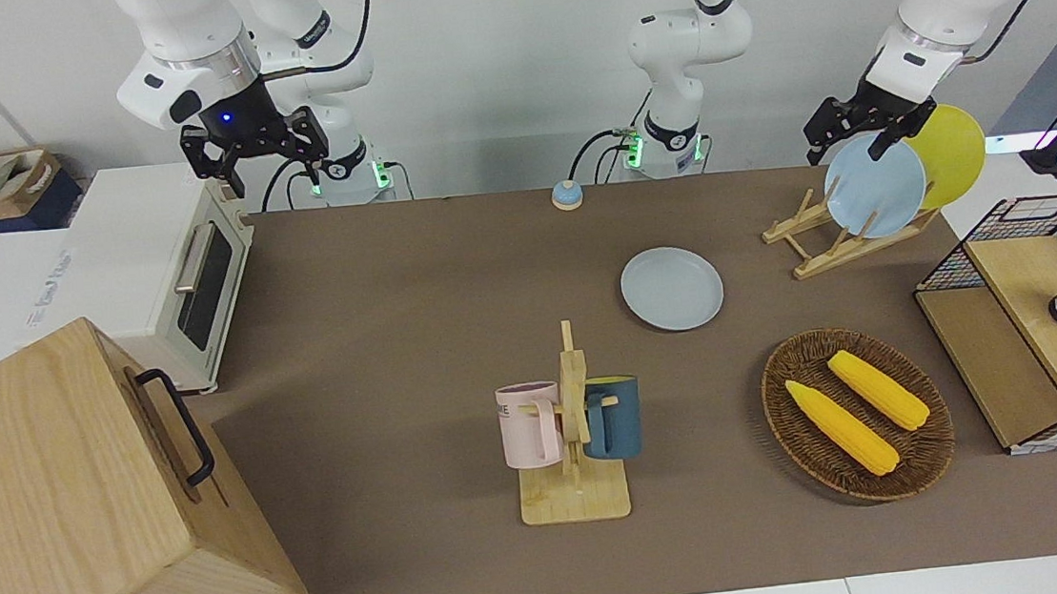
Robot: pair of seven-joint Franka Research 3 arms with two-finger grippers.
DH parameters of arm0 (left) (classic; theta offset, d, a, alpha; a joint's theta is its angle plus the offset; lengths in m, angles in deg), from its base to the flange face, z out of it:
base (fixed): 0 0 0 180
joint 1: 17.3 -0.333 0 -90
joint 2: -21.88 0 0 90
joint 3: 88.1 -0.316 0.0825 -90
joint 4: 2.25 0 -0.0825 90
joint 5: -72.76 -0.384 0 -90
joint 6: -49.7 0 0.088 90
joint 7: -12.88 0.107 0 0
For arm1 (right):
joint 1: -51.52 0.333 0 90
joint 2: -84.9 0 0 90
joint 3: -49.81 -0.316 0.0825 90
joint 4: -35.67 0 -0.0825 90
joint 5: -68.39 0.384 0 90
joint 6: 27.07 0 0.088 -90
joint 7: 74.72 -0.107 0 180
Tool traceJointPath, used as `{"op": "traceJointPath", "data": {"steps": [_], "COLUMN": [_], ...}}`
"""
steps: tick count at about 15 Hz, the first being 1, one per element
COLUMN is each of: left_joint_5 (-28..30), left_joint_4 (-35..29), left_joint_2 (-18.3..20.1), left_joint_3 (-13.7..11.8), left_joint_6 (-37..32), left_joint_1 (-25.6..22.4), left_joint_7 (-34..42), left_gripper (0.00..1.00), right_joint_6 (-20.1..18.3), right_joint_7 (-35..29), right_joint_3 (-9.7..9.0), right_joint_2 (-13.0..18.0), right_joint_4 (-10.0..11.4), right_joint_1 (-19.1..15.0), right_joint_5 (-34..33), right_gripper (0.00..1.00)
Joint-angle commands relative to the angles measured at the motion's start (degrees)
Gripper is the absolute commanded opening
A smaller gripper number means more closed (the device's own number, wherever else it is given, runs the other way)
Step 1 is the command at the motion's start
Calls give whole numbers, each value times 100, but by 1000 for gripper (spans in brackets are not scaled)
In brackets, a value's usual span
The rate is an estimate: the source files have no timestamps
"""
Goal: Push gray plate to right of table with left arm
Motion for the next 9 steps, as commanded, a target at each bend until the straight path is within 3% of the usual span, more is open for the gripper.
{"op": "traceJointPath", "data": {"steps": [1, 9], "left_joint_5": [67, 66], "left_joint_4": [-21, -100], "left_joint_2": [9, 9], "left_joint_3": [9, 27], "left_joint_6": [-183, -80], "left_joint_1": [81, 98], "left_joint_7": [-22, -58], "left_gripper": [995, 993], "right_joint_6": [-69, -69], "right_joint_7": [6, 15], "right_joint_3": [-32, -32], "right_joint_2": [43, 43], "right_joint_4": [3, 3], "right_joint_1": [-62, -62], "right_joint_5": [46, 46], "right_gripper": [983, 983]}}
